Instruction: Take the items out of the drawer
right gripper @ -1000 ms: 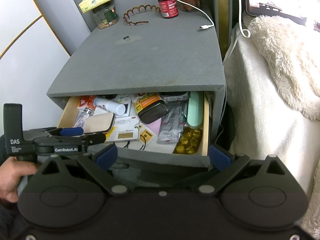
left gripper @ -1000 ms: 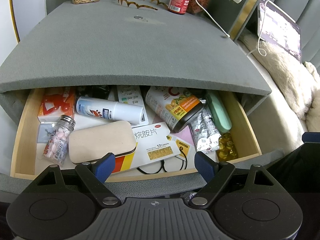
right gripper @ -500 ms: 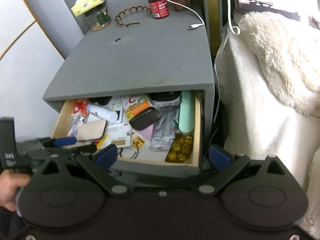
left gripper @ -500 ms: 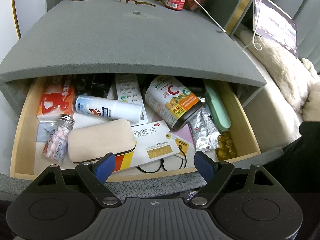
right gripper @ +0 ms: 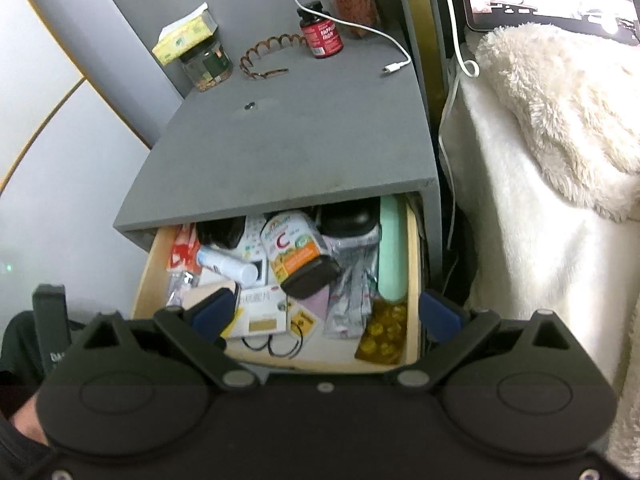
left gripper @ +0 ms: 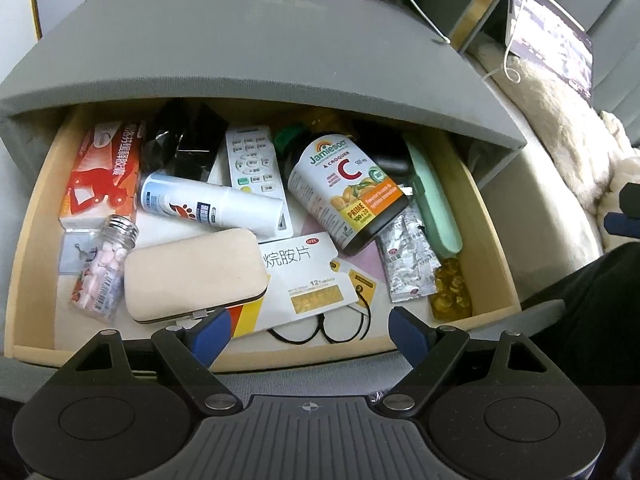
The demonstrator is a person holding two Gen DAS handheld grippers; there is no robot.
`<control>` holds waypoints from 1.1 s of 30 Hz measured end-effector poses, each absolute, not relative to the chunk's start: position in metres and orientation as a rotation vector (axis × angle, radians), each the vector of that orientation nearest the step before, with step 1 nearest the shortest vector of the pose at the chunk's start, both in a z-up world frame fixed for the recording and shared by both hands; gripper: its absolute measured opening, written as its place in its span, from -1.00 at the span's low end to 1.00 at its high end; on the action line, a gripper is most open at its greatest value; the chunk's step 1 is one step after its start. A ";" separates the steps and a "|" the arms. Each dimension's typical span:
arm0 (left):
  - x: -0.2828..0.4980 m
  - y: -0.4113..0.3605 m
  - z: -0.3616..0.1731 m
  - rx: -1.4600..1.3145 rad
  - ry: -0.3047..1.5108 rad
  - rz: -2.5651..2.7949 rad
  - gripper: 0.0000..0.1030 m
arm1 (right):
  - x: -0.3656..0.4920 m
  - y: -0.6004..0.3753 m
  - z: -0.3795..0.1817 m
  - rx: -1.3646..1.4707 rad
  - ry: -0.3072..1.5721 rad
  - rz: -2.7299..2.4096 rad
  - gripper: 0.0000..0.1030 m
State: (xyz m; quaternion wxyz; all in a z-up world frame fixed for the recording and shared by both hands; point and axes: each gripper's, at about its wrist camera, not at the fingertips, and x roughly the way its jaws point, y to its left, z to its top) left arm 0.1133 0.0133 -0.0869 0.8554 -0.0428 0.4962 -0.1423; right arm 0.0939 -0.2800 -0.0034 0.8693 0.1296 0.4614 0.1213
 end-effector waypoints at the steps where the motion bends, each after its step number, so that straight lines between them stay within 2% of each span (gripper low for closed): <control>1: 0.115 0.012 -0.086 -0.088 1.042 -0.303 0.44 | 0.094 -0.280 -0.004 0.275 0.964 0.255 0.92; 4: 0.121 0.011 -0.086 -0.088 1.038 -0.305 0.48 | 0.092 -0.282 -0.004 0.284 0.952 0.253 0.92; 8: 0.130 0.013 -0.086 -0.097 1.030 -0.295 0.63 | 0.091 -0.282 -0.003 0.287 0.948 0.253 0.92; 24: 0.159 0.013 -0.088 -0.123 1.011 -0.272 0.64 | 0.088 -0.278 -0.002 0.267 0.948 0.249 0.92; 33: 0.131 0.015 -0.084 -0.120 1.009 -0.273 0.64 | 0.088 -0.277 -0.002 0.270 0.950 0.251 0.92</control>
